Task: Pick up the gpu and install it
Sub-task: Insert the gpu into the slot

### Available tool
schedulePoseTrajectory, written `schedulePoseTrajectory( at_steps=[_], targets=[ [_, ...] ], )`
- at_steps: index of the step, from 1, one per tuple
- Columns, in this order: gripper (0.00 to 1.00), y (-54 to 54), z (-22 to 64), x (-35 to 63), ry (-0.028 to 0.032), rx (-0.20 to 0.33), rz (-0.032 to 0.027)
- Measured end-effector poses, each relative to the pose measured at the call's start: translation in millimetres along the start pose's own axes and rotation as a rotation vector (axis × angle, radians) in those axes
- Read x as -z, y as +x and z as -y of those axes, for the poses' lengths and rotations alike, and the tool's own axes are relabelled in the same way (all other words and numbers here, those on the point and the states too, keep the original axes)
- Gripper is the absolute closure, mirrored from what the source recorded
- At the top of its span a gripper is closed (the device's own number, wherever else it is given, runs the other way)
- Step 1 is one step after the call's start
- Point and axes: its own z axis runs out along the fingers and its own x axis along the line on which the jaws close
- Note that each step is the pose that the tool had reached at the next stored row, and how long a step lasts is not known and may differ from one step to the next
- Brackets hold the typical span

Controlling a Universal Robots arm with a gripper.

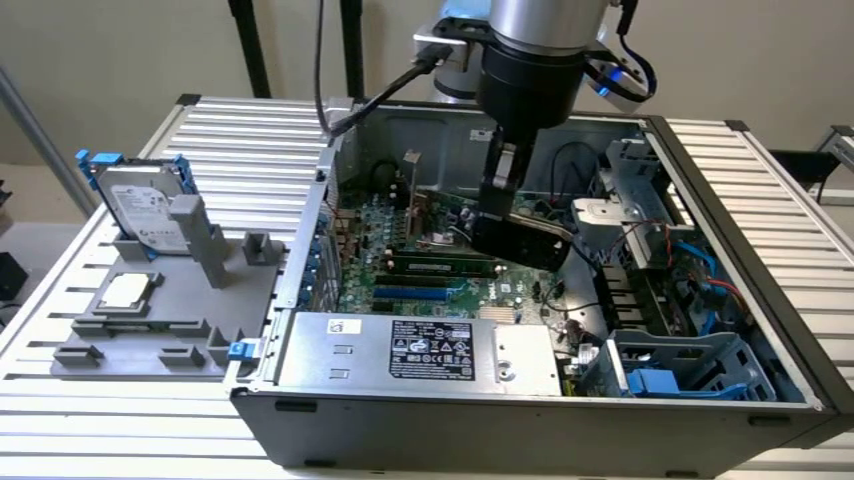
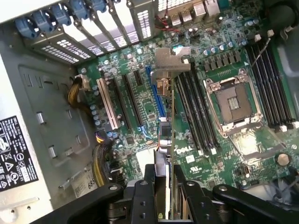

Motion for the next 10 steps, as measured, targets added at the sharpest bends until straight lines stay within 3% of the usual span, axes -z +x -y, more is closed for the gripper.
schedulePoseTrajectory(
  at_steps=[10],
  targets=[
    [0.73,4.0,-13.7,-7.8,0.0038,0.054,0.0000]
  ],
)
